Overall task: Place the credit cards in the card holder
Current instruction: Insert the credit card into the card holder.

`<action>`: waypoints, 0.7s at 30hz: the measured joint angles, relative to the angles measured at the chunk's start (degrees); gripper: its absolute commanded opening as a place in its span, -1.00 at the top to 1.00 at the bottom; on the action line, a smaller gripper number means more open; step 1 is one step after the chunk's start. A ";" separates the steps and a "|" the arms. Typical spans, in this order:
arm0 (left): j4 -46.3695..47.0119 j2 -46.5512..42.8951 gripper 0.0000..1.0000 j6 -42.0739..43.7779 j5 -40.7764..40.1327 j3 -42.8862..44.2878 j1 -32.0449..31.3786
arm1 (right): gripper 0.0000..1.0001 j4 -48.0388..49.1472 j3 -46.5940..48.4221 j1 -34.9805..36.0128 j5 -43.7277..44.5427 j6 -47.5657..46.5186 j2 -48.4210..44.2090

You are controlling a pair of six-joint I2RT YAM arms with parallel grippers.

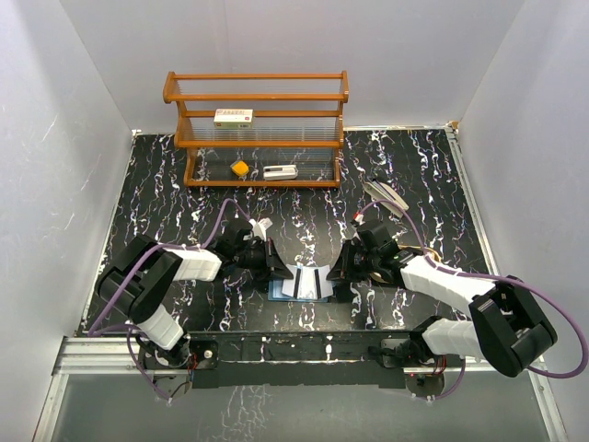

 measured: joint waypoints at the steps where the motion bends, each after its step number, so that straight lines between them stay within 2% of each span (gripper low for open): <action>1: 0.39 0.31 1.00 0.00 0.07 0.00 0.00 | 1.00 0.00 0.00 0.00 0.02 -0.02 0.00; 21: 5.09 4.37 1.00 -0.66 1.14 -0.07 0.22 | 1.00 -0.11 -0.07 0.00 0.68 -0.22 -0.44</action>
